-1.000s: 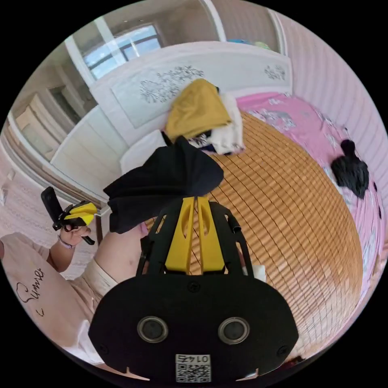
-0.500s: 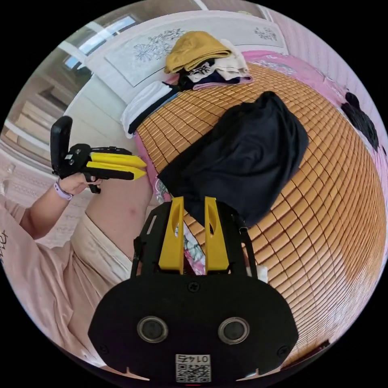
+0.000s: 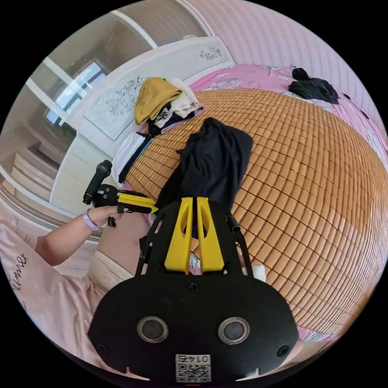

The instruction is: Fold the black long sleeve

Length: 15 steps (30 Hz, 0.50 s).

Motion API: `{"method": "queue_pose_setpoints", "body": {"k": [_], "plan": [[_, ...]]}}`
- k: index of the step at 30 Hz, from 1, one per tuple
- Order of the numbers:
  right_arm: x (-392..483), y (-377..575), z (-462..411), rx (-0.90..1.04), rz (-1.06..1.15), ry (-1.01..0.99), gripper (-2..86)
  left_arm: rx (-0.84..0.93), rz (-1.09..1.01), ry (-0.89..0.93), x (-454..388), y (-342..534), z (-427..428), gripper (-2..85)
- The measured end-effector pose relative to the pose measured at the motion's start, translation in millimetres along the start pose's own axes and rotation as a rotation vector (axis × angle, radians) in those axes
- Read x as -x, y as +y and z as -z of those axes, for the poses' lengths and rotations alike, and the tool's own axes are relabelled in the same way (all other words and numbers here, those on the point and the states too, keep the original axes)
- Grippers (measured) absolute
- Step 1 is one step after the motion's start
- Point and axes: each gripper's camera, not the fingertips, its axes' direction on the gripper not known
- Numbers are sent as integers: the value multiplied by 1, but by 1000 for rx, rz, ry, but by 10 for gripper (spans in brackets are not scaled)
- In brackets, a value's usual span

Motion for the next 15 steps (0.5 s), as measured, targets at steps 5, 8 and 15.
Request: {"method": "queue_pose_setpoints", "body": {"k": [5,8,15], "plan": [[-79,58,34,69,-268,37,12,-6,19,22,-2,-4,6,27],[-84,76,45,61,-283,106,23,-16,8,-3,-11,-3,10,7],[-80,80,57,9,-228,202,108,-16,12,-37,-26,5,17,20]]}}
